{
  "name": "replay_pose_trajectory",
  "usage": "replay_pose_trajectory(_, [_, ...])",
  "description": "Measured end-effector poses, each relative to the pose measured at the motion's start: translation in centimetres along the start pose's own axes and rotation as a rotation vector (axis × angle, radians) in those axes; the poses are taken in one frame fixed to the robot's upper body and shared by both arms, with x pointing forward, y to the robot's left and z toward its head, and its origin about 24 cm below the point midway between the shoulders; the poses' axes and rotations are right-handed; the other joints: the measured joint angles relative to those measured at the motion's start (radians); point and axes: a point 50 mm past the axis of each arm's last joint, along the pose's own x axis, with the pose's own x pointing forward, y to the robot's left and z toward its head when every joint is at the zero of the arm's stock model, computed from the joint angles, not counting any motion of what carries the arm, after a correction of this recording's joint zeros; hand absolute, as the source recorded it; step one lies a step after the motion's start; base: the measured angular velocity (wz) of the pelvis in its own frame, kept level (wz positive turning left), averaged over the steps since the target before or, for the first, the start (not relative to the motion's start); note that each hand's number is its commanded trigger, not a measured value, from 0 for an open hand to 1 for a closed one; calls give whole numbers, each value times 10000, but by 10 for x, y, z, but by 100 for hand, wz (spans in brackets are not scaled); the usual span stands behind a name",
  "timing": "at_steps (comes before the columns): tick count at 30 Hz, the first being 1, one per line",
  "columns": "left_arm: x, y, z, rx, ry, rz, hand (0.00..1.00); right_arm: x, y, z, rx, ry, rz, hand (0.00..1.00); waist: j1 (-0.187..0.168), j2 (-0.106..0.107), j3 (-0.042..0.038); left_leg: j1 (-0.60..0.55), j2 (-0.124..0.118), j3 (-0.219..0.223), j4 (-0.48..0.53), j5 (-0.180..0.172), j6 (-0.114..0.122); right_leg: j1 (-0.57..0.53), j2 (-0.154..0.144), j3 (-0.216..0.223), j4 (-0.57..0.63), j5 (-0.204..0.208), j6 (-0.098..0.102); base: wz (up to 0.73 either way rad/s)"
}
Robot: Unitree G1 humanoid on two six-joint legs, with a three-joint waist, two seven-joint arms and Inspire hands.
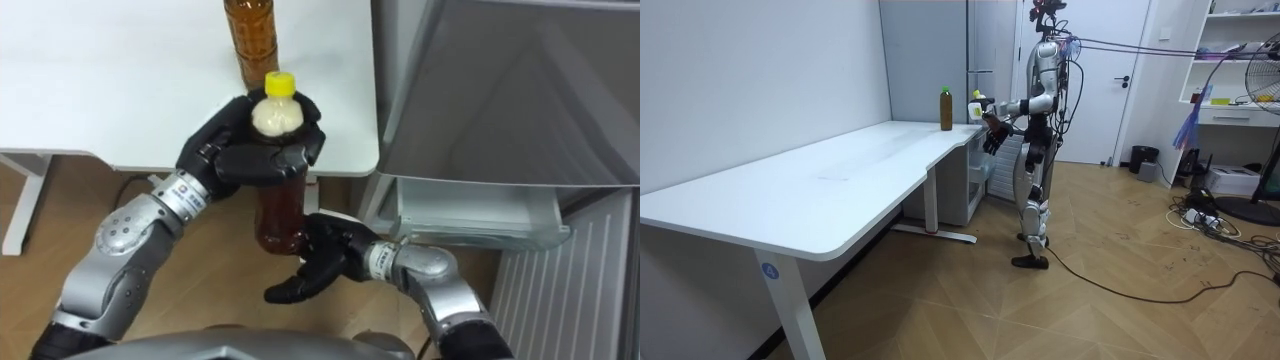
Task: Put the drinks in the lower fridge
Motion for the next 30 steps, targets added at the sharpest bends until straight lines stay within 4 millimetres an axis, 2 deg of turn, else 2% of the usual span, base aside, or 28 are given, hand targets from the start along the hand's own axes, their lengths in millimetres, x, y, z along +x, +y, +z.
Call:
replay_pose_trajectory(10, [1,-6,-15,-247,601,-420,100,-2,1,2,298,-317,366,0,-24,48,11,-95,1,-104,29,0,0,-41,-23,-204,-1,0,0,3])
replay_pose_trajectory(19, [3,-17,-26,-362,1065,-1033,100,3,10,14,664,-1216,971,0,-37,27,9,-34,-7,-81,16,2,1,-14,-25,-205,-2,0,0,0])
replay_pose_trajectory(30, [1,-17,-28,-323,1226,-1121,100,1,11,15,1601,-1754,1244,0,-7,23,16,-44,-13,-85,-4,2,1,14,-21,-204,0,0,0,0])
